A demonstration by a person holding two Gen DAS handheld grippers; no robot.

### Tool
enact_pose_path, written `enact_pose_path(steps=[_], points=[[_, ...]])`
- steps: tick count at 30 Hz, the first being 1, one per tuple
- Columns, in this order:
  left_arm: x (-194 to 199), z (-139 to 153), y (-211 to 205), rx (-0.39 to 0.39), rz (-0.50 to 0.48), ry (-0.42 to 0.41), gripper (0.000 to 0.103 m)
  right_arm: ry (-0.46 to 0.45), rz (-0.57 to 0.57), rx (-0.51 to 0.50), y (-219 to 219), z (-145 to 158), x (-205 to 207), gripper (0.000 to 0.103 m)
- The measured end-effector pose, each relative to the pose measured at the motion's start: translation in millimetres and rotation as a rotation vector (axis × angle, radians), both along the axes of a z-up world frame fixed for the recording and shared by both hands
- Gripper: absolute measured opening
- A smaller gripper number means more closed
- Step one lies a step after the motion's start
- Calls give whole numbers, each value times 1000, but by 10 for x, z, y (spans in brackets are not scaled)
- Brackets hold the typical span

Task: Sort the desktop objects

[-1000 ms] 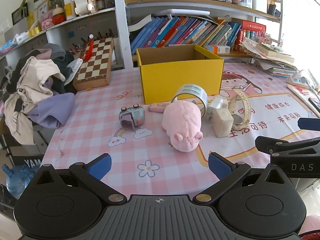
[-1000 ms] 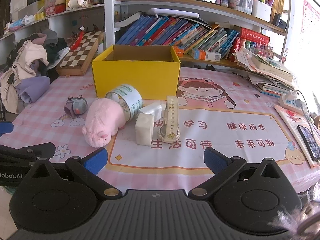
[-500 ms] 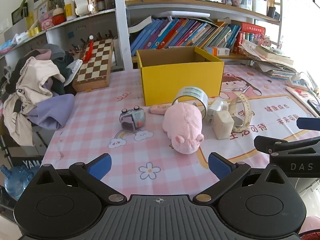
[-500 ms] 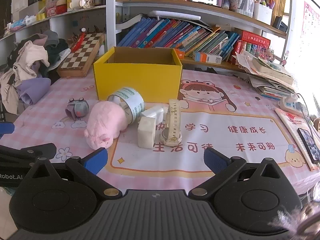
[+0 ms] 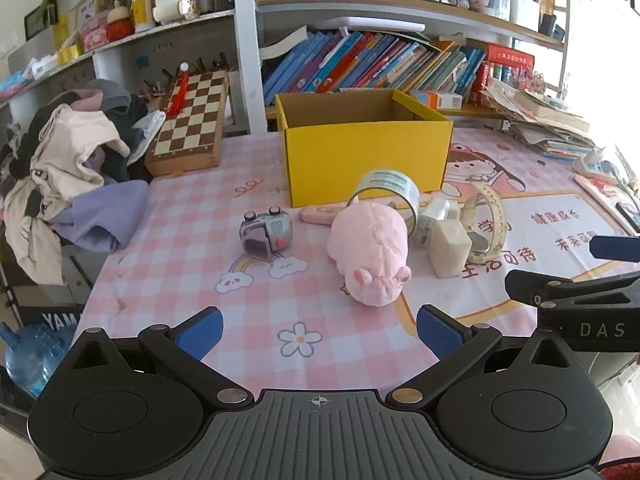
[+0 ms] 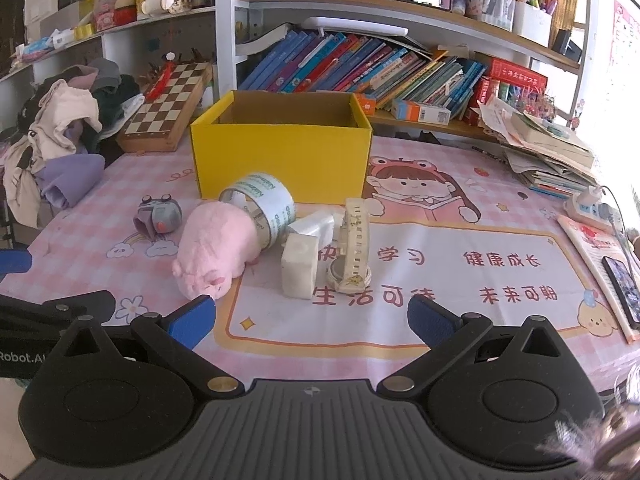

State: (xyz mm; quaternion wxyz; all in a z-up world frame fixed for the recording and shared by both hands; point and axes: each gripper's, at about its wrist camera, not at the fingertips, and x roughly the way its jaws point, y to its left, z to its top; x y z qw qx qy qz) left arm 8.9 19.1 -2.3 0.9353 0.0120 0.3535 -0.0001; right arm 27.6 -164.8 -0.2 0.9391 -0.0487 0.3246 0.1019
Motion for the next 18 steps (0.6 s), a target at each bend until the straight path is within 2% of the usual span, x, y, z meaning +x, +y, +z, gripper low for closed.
enact_pose_path(steps=[18], points=[[336, -122, -29, -57, 10, 48, 103, 42, 17, 8, -75, -40, 430, 103]])
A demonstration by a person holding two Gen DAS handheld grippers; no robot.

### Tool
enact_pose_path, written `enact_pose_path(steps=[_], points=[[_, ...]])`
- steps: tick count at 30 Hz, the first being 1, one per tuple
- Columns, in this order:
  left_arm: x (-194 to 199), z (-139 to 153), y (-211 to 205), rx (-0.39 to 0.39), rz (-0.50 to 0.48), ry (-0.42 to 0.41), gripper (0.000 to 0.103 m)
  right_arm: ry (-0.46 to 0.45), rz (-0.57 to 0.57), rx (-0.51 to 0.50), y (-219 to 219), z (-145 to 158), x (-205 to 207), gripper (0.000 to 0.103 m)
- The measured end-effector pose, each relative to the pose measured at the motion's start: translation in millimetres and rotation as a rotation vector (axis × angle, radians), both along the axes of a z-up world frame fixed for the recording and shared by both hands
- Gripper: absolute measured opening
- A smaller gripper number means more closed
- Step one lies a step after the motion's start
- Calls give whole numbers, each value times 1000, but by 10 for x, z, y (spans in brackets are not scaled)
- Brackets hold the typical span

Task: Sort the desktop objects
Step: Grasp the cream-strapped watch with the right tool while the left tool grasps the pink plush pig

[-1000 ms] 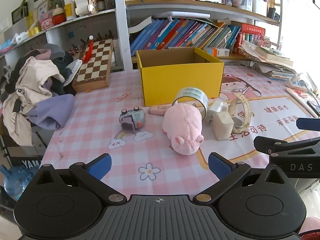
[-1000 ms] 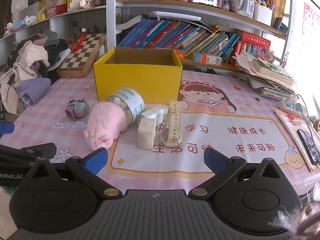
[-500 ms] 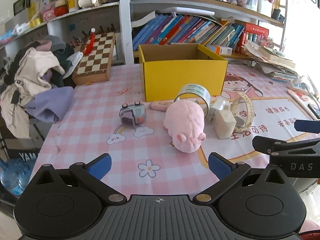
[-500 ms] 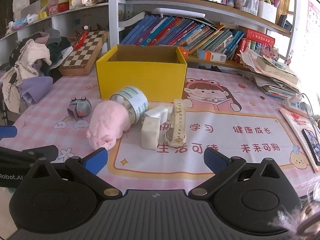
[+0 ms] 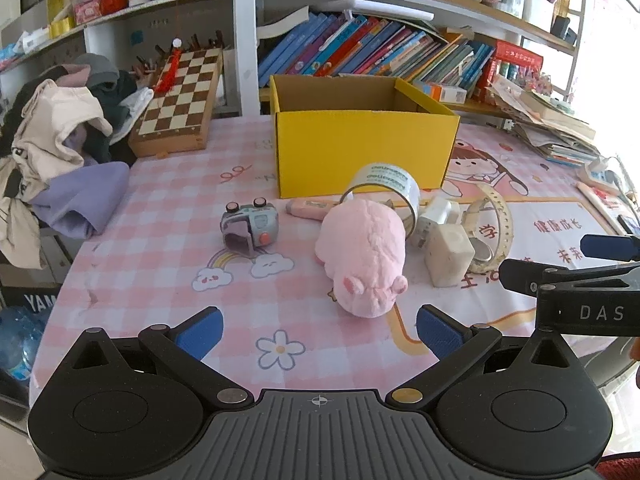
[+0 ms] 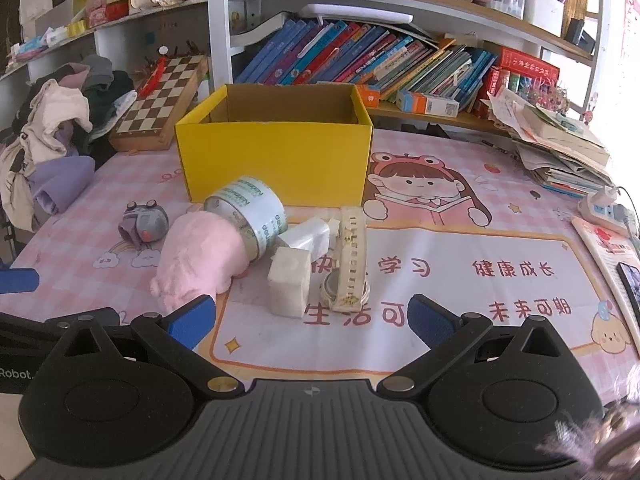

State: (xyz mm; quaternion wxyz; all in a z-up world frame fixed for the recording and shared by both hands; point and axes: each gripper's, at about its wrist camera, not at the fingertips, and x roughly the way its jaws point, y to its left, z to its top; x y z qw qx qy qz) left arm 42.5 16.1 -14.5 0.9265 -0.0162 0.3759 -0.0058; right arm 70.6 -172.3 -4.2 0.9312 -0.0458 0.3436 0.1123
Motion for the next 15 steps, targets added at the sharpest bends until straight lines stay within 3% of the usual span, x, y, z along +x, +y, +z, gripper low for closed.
enact_pose_path(steps=[6, 11, 15], points=[[134, -34, -10, -24, 12, 8, 103, 16, 21, -12, -17, -19, 160, 99], [257, -55, -58, -41, 4, 7, 103, 30, 32, -22, -45, -33, 317, 82], [370, -74, -106, -45, 5, 6, 103, 49, 36, -32, -77, -57, 462, 75]])
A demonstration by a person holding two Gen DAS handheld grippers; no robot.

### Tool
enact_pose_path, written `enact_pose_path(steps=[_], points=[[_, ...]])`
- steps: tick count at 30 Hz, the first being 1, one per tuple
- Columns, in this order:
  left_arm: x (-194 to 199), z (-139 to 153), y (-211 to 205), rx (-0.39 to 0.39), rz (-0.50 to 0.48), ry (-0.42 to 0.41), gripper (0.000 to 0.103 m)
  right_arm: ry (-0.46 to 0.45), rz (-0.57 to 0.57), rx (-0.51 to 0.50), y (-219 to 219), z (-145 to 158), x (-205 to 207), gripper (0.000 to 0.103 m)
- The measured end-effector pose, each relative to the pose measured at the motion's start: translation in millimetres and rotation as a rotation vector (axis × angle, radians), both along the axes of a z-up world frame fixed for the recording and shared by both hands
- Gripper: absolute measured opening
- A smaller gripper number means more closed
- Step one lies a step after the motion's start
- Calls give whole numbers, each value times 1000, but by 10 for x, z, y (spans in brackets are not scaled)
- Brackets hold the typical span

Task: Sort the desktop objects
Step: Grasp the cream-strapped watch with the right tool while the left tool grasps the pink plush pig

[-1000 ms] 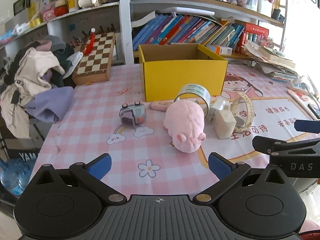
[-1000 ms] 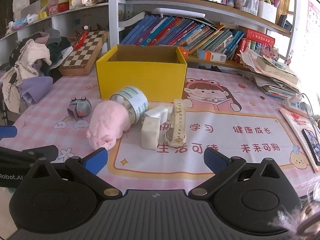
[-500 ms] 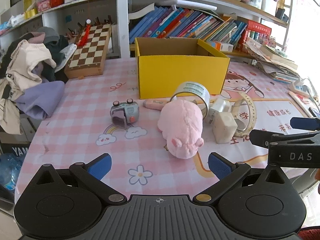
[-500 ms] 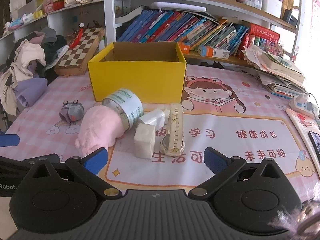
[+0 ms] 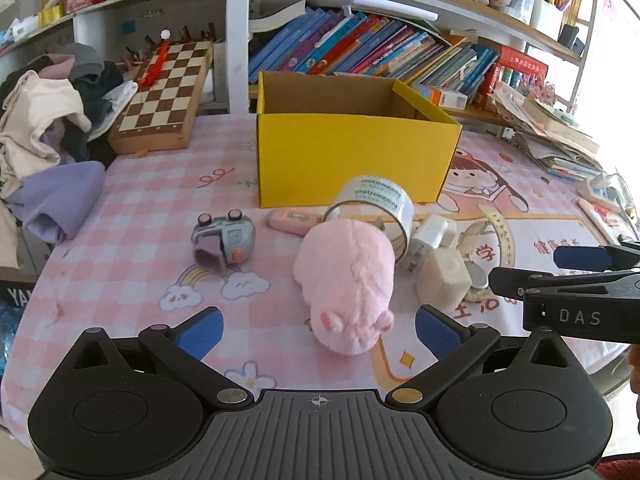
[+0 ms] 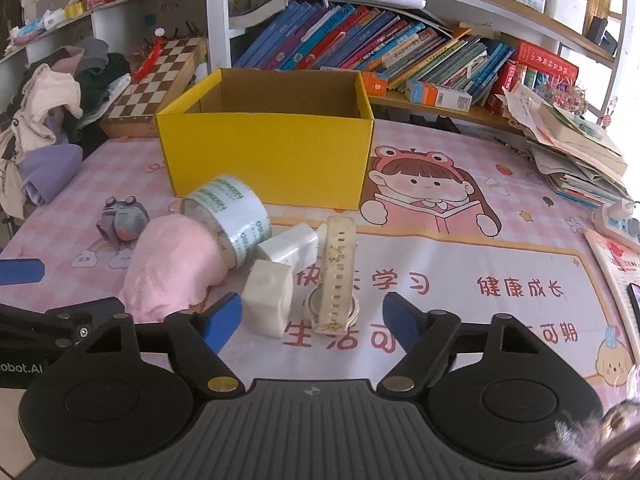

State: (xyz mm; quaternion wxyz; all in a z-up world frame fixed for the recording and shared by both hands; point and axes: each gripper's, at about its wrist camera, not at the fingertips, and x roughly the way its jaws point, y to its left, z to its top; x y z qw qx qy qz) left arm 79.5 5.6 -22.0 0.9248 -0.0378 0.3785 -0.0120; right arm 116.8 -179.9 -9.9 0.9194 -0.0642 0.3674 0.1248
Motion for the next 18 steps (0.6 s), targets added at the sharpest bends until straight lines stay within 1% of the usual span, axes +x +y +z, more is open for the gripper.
enact_pose_path(steps=[2, 12, 18], points=[[54, -16, -10, -2, 6, 5, 103, 11, 2, -5, -17, -16, 74, 72], [291, -101, -61, 2, 27, 33, 103, 52, 9, -12, -88, -99, 346, 66], [403, -152, -94, 10, 26, 50, 102, 82, 7, -7, -130, -157, 470, 57]])
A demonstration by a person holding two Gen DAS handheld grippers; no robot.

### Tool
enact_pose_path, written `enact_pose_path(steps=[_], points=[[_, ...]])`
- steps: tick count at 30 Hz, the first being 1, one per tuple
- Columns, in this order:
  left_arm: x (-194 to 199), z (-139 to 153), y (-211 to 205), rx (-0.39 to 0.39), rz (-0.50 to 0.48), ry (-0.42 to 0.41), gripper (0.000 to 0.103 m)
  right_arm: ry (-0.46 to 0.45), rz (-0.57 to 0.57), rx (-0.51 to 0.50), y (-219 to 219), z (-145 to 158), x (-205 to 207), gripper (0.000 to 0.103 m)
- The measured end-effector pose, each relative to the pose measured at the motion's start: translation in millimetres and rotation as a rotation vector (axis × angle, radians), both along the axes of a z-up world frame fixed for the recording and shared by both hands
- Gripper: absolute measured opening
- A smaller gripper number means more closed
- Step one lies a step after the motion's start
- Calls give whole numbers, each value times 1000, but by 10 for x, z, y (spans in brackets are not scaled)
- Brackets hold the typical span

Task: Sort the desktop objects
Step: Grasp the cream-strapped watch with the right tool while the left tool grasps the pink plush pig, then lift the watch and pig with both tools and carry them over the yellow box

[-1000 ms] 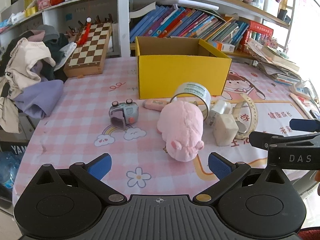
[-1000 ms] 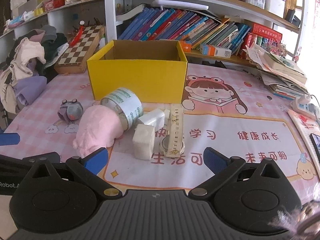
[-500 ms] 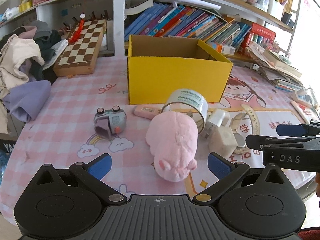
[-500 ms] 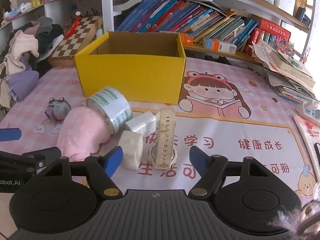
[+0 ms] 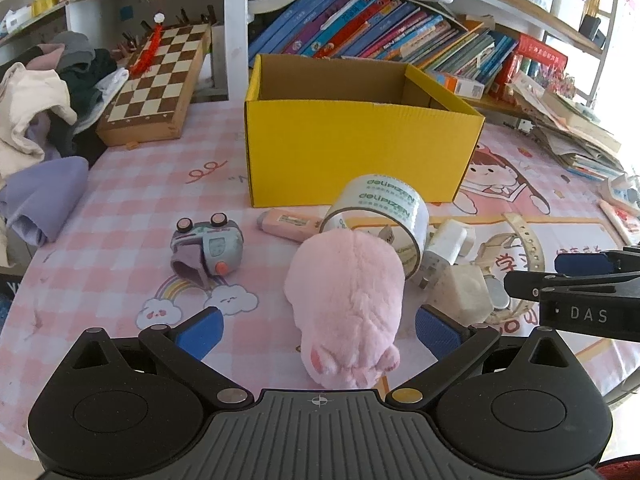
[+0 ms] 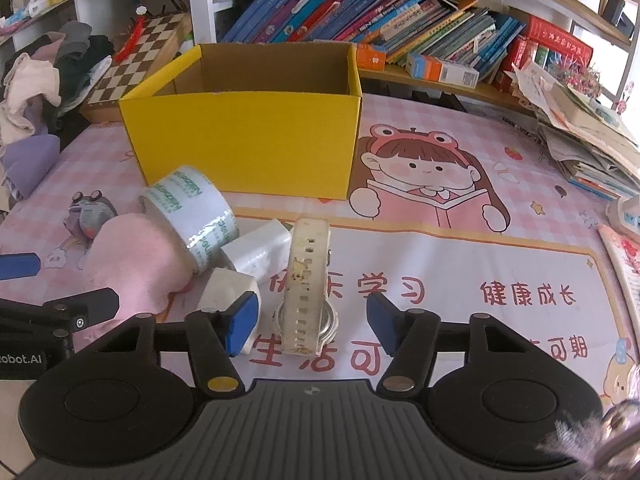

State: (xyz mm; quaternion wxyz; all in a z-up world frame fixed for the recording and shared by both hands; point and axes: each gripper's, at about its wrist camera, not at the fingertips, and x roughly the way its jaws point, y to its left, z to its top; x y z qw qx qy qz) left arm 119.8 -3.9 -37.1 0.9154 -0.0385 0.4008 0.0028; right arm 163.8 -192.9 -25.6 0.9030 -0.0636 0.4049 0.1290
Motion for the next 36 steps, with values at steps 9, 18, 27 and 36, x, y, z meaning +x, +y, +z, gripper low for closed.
enact_pose_path(steps=[9, 18, 27, 36], points=[[111, -80, -40, 16, -10, 25, 93, 45, 12, 15, -25, -74, 147, 45], [224, -155, -83, 25, -20, 48, 92, 88, 33, 34, -31, -138, 267, 32], [328, -223, -110, 27, -30, 69, 86, 119, 64, 52, -38, -154, 339, 19], [334, -215, -16, -25, -65, 91, 55, 135, 62, 98, -132, -51, 396, 19]])
